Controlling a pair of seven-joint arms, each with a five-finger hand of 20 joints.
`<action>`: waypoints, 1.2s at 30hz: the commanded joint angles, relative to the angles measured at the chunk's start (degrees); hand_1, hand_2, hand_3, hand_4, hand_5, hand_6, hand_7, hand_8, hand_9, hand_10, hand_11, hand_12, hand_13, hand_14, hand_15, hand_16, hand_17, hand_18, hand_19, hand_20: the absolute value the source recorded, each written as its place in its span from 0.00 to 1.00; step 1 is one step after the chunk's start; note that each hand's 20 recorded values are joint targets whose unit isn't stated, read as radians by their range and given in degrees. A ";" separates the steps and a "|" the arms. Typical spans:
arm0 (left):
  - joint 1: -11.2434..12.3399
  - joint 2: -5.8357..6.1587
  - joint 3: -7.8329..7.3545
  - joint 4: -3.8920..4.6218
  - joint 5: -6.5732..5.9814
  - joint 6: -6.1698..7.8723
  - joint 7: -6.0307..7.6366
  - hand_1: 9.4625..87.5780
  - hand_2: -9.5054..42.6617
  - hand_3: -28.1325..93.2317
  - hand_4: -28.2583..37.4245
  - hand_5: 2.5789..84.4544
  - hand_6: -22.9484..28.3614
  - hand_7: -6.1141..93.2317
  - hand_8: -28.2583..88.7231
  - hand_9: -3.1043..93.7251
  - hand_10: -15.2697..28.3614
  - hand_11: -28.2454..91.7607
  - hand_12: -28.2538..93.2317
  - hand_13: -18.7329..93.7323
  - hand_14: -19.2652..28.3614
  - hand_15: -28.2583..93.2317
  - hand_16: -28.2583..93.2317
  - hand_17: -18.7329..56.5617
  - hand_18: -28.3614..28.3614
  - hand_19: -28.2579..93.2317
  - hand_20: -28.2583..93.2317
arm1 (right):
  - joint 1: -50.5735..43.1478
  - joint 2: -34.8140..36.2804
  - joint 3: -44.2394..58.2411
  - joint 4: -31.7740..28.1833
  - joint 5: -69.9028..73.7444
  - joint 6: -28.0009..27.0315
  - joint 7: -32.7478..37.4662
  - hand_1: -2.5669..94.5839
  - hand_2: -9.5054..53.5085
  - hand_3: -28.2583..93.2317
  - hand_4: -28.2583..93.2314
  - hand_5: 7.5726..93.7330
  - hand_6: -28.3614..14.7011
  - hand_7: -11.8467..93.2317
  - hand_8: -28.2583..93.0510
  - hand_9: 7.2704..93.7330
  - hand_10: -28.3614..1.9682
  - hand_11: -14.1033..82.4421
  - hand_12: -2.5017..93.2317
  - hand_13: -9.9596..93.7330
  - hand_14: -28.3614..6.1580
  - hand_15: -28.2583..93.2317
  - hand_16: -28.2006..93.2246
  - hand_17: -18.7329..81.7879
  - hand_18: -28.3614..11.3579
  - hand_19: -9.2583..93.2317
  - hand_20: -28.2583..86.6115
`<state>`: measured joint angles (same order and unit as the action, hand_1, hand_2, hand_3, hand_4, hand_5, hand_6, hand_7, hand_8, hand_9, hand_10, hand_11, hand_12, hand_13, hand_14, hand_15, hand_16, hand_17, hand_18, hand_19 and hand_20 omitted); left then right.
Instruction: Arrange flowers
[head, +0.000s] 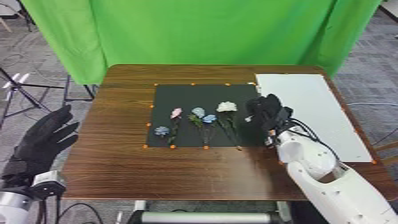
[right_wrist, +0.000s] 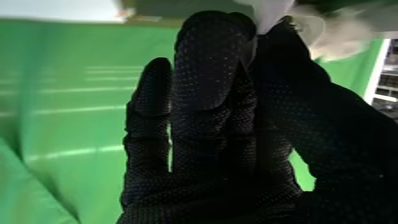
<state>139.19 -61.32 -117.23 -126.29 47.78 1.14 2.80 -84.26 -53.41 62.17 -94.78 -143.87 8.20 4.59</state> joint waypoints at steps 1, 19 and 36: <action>-0.04 0.36 -0.04 0.21 -0.24 -0.51 -0.79 0.20 0.15 0.81 0.00 0.22 0.47 0.30 0.14 0.22 0.55 0.34 0.40 0.29 0.67 0.41 0.27 0.10 0.83 0.53 0.31 | -2.46 -1.07 -1.31 -0.58 -2.09 2.47 1.27 0.51 0.00 0.94 0.00 0.63 0.75 0.69 0.27 0.84 0.75 0.39 0.57 0.89 0.87 0.56 0.57 0.46 0.37 0.77 0.60; 0.18 0.24 -0.32 0.15 -0.10 -0.62 -0.64 0.20 0.15 0.81 0.01 0.22 0.47 0.30 0.14 0.22 0.55 0.34 0.40 0.29 0.67 0.41 0.27 0.10 0.83 0.53 0.31 | -6.41 -0.28 3.32 -3.44 -2.72 -2.77 -0.59 0.37 0.00 0.92 0.00 0.51 0.71 0.64 0.24 0.61 0.65 0.61 0.36 0.73 0.77 0.64 0.45 0.38 0.30 0.76 0.64; -0.57 -1.14 0.12 -1.38 0.68 -0.58 0.33 0.20 0.15 0.81 0.01 0.22 0.47 0.30 0.14 0.22 0.55 0.34 0.40 0.28 0.66 0.40 0.27 0.10 0.83 0.53 0.31 | -18.23 -6.52 28.48 -15.92 40.15 -14.91 -7.41 0.22 0.19 0.98 0.03 0.33 0.62 0.52 0.07 0.36 0.50 0.48 0.30 0.46 0.58 0.58 0.38 0.29 0.25 0.63 0.58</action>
<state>138.87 -61.39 -117.60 -126.42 47.88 0.96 2.55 -97.63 -55.40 78.30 -106.15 -130.52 2.09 -0.80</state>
